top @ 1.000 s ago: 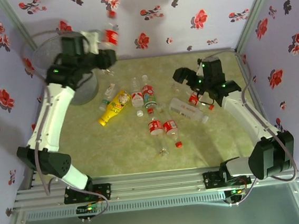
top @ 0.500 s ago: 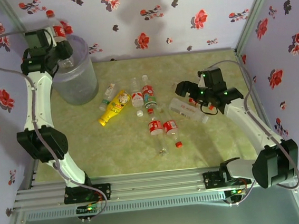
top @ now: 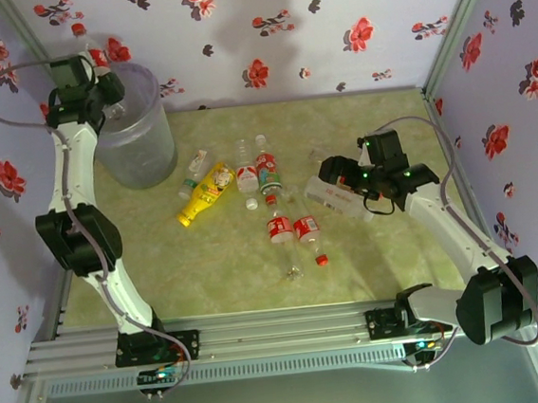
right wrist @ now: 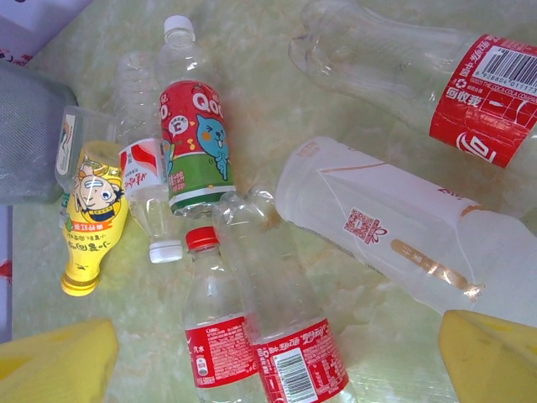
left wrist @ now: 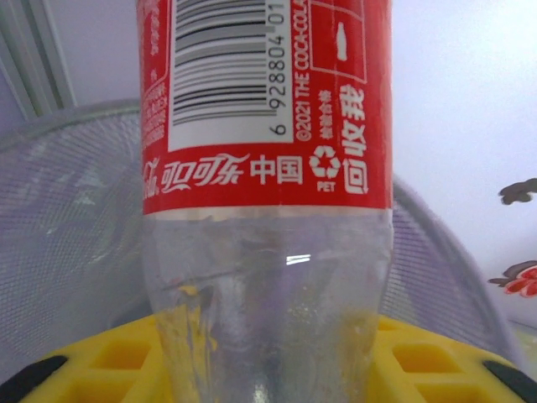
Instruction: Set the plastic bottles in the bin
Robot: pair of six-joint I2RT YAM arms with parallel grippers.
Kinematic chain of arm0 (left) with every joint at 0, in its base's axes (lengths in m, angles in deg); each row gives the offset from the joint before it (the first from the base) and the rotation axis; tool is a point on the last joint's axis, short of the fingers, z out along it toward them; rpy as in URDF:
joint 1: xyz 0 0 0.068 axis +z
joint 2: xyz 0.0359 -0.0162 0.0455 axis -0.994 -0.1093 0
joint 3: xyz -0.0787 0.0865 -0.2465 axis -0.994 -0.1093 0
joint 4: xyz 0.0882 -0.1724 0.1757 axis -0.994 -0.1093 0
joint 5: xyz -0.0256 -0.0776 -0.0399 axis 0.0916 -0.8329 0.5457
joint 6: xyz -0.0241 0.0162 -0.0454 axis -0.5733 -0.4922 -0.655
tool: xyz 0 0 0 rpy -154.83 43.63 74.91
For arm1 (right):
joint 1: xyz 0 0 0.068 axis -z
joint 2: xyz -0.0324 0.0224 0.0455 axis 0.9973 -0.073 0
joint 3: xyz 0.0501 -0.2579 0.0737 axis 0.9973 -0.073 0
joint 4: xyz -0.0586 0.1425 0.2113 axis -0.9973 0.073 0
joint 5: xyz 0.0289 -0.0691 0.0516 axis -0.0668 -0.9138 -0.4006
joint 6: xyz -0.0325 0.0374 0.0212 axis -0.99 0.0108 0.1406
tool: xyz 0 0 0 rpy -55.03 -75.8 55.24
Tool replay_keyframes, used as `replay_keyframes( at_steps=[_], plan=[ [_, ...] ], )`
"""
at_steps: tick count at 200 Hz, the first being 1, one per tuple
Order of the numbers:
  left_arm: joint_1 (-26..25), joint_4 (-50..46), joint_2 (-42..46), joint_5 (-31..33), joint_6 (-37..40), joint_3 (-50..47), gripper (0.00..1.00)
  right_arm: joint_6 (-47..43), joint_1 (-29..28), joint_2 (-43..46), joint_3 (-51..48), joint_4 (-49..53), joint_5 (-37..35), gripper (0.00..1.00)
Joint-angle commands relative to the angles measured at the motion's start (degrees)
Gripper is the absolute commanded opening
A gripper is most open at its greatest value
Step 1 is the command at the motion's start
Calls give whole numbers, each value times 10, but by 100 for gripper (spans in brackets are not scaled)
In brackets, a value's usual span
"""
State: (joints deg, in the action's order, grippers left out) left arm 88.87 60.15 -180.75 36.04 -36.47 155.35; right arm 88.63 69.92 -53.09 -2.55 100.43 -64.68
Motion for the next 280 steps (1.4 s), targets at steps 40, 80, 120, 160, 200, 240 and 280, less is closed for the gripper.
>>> replay_keyframes(
  at_steps=[40, 80, 120, 160, 200, 240, 280],
  plan=[
    [-39, -37, -32, -2, 106, 1, 14, -16, -1, -10, -5, -2, -11, 99],
    [-41, -45, -43, -3, 106, -25, 18, -21, -1, -15, -8, -6, -16, 99],
    [-42, -42, -44, -3, 107, -45, 27, -23, -2, -20, -7, -8, -17, 99],
    [-43, -41, -42, -8, 109, -48, 52, -25, -1, -25, -7, -9, -18, 99],
    [-43, -47, -39, -8, 110, -40, 68, -26, -2, -23, -9, -10, -19, 99],
    [-43, -55, -34, -8, 112, -30, 85, -26, -2, -22, -7, -9, -18, 99],
    [-42, -59, -21, -8, 115, -21, 86, -29, -1, -24, 8, -4, -19, 99]
  ],
)
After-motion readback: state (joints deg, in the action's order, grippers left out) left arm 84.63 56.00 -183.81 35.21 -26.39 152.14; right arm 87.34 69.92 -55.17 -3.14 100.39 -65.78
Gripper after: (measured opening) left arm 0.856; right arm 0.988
